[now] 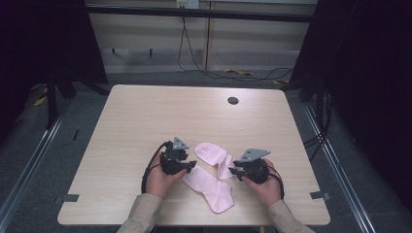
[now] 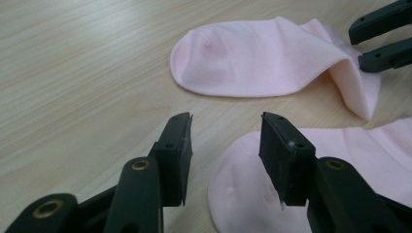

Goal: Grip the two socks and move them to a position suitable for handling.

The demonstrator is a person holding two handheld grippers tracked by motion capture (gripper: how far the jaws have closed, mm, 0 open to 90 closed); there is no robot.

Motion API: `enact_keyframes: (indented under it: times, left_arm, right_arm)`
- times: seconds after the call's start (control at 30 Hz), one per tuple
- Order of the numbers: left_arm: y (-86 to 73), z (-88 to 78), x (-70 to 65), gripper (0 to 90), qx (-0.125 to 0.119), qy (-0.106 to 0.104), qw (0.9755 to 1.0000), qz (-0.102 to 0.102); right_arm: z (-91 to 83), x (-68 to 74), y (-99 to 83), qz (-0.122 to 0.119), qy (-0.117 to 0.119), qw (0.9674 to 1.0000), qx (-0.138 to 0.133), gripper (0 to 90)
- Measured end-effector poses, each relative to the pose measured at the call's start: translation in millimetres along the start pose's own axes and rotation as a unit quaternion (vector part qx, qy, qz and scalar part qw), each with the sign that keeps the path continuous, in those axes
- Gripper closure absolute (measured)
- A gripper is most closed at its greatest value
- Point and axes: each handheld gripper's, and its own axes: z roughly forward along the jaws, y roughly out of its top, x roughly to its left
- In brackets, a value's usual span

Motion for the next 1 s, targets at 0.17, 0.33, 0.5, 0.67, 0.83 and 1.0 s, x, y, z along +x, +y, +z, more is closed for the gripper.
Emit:
enact_keyframes:
  times: [0.17, 0.33, 0.5, 0.67, 0.83, 1.0]
  left_arm:
    - [-5.1, -1.8, 0.2, 52.8, 0.0, 0.013, 0.9999, 0.003]
    - [-11.5, -1.4, 4.1, 52.4, 0.006, 0.014, 0.9999, -0.007]
    - [-14.4, -2.2, 4.1, 53.5, 0.011, 0.013, 0.9999, -0.004]
    - [-16.0, -4.7, 3.3, 54.7, 0.015, 0.011, 0.9998, -0.003]
    - [-17.5, -4.7, 5.5, 57.7, 0.02, 0.011, 0.9997, -0.007]
    - [-19.4, -5.5, 5.7, 59.9, 0.032, 0.018, 0.9993, 0.0]
  right_arm:
    - [-12.8, -15.0, -10.5, 0.01, -0.045, 0.9989, 0.006, 63.9]
    - [-28.5, -22.4, -24.4, 0.032, -0.052, 0.9981, -0.004, 57.5]
    - [-39.5, -13.3, -33.1, 0.034, -0.025, 0.9988, -0.024, 54.2]
    - [-46.1, -0.4, -37.8, 0.039, -0.005, 0.9987, -0.032, 49.1]
    - [-45.7, 16.3, -37.0, 0.028, 0.021, 0.9989, -0.033, 48.3]
    - [-43.4, 25.4, -31.2, 0.02, 0.036, 0.9984, -0.038, 47.5]
